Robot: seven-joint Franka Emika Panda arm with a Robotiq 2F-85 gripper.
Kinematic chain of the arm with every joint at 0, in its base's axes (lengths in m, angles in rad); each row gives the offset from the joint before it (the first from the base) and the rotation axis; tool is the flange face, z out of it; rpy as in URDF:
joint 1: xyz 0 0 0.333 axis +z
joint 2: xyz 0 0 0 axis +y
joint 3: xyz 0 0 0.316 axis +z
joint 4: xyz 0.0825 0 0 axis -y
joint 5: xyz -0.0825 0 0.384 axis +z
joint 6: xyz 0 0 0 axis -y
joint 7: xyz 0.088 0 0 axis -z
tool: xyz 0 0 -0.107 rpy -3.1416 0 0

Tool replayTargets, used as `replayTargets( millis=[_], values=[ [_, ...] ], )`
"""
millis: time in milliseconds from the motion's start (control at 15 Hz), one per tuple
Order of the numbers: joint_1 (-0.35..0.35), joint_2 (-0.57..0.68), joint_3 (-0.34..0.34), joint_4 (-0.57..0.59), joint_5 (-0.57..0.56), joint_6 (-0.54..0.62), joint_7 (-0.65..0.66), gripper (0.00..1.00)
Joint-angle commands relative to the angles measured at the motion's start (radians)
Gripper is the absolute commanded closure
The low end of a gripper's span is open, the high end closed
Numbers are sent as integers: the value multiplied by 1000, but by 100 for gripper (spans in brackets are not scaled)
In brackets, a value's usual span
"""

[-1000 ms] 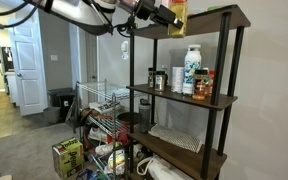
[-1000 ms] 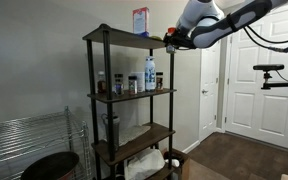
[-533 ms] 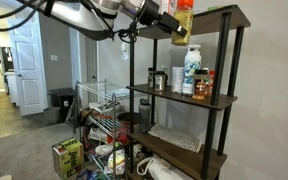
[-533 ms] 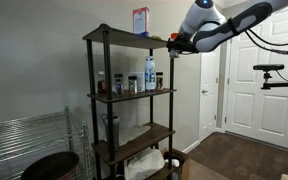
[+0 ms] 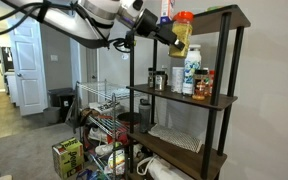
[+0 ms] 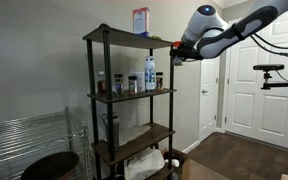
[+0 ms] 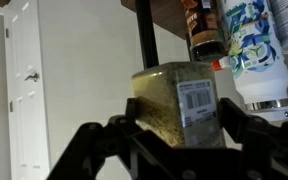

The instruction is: Move the bottle from the first top shelf to the second top shelf

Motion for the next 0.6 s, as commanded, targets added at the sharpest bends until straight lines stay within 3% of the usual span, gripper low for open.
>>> replayTargets(
  millis=[0,133,200,533],
  values=[
    [14,-29,-1,-33,8,32,-11,43],
    [31,-22,-1,-35,17,32,-21,43],
    [20,-2,3,-15,0,0,0,18],
    [35,-2,4,-22,0,0,0,18]
  ],
)
